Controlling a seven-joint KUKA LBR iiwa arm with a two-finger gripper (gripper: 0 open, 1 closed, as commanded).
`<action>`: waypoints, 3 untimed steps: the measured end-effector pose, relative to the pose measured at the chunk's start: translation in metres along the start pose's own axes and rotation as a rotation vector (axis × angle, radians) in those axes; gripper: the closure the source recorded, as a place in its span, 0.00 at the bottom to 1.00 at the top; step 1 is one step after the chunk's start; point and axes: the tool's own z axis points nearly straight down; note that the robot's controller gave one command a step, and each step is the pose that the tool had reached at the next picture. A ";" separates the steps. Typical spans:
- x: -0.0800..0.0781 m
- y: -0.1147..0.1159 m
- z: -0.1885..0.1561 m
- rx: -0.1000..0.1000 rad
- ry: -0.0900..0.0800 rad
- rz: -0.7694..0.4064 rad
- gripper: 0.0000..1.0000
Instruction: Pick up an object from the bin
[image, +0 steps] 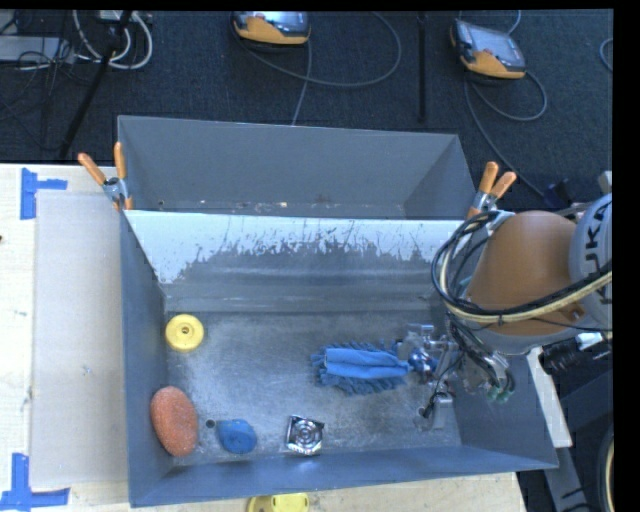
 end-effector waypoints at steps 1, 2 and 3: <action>-0.002 0.000 -0.004 0.001 -0.008 -0.002 0.00; -0.004 0.001 -0.002 0.001 -0.010 -0.001 0.00; 0.012 0.013 0.024 0.001 -0.007 -0.240 1.00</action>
Offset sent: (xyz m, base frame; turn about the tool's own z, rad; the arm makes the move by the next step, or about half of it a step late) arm 0.0331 0.0291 -0.0729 0.0413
